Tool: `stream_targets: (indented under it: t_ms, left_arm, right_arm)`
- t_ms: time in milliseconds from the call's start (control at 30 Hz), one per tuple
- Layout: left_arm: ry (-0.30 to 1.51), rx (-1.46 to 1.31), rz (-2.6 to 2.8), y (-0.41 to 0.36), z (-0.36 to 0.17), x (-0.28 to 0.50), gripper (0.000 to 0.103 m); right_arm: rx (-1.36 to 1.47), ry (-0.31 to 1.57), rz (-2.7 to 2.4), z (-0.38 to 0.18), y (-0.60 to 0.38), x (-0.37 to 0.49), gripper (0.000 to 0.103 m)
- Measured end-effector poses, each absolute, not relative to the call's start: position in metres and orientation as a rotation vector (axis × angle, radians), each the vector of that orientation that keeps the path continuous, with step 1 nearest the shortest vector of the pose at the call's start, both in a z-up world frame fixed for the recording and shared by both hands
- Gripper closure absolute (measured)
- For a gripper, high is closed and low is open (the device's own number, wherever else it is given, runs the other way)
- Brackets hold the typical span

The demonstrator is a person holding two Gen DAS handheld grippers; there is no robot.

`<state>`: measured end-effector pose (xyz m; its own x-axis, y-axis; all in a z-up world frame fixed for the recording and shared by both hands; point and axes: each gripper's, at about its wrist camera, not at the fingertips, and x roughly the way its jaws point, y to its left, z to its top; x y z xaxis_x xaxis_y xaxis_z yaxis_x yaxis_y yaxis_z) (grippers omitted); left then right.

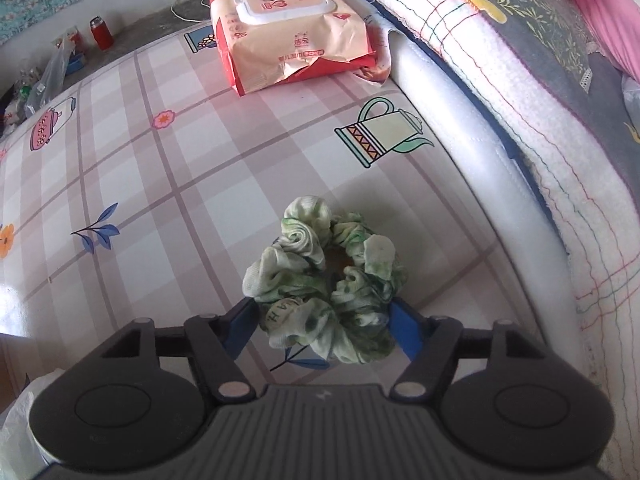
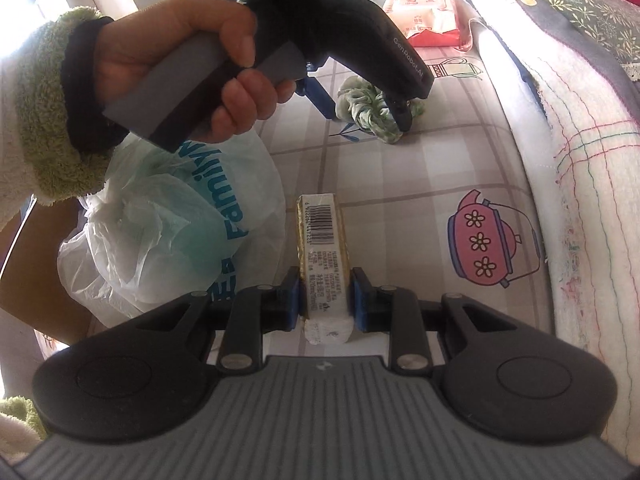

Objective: Organize soft objects
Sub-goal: 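Grasp the gold snack bar with the right tool while the left tool grasps the green scrunchie, then carry the scrunchie with the left tool into the box and release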

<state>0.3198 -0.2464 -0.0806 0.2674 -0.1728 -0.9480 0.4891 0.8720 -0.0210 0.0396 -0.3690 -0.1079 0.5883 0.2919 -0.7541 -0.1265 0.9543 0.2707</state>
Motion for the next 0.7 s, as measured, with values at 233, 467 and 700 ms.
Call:
stream_targets:
  t_ms: [233, 467, 700]
  left_arm:
    - [1.22, 0.268, -0.453, -0.243, -0.074, 0.315, 0.077]
    - [1.149, 0.232, -0.479, -0.226, -0.034, 0.299, 0.079]
    - [1.029, 0.167, -0.522, -0.181, 0.035, 0.263, 0.079]
  right_arm:
    - [0.211, 0.904, 0.233, -0.109, -0.372, 0.036, 0.079]
    - [0.25, 0.88, 0.215, -0.105, -0.375, 0.026, 0.079]
    - [0.263, 0.819, 0.199, -0.086, -0.376, 0.006, 0.079]
